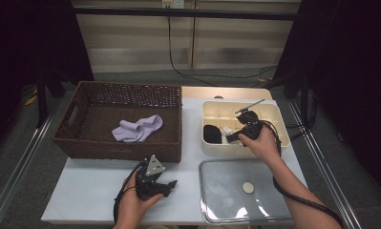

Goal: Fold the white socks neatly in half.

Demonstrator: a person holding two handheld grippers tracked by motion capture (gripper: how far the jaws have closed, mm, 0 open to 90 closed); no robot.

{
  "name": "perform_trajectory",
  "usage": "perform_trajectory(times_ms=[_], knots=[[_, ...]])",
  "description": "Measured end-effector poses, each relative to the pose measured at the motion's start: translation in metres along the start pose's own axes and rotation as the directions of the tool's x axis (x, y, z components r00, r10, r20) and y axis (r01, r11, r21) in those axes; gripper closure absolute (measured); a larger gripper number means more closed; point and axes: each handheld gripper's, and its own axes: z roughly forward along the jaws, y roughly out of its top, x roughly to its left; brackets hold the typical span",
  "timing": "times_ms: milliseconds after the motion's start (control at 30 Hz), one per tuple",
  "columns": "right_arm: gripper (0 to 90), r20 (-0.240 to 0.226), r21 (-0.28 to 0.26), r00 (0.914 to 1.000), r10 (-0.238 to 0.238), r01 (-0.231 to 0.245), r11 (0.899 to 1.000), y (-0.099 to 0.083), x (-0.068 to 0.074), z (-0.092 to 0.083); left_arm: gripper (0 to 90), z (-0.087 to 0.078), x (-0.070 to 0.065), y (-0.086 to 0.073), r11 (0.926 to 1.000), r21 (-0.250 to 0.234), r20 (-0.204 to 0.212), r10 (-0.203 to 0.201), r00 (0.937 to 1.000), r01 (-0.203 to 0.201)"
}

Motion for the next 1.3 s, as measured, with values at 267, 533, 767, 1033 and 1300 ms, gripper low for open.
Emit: perform_trajectory(times_ms=[267, 533, 767, 1033, 1300], knots=[[64.0, 0.008, 0.034, 1.0, -0.005, 0.005, 0.999, 0.005, 0.0, -0.008, 27.5, 0.0, 0.0, 0.0, 1.0, -0.001, 0.001, 0.0, 1.0, 0.0], [59.0, 0.016, 0.049, 0.9994, -0.03, 0.029, 0.998, 0.01, 0.003, -0.017, 27.4, 0.0, 0.0, 0.0, 1.0, -0.002, 0.001, 0.0, 1.0, 0.0], [52.8, 0.026, 0.05, 0.9991, -0.034, 0.033, 0.998, 0.017, 0.001, -0.029, 27.4, 0.0, 0.0, 0.0, 1.0, -0.002, 0.001, 0.0, 1.0, 0.0], [51.0, 0.041, 0.056, 0.9984, -0.04, 0.038, 0.998, 0.03, 0.0, -0.043, 27.4, 0.0, 0.0, 0.0, 1.0, 0.0, 0.0, 0.0, 1.0, 0.0], [60.6, 0.043, 0.102, 0.9977, -0.053, 0.048, 0.994, 0.048, 0.006, -0.049, 27.4, 0.001, -0.001, 0.0, 0.9998, -0.01, 0.001, -0.015, 0.9999, 0.015]])
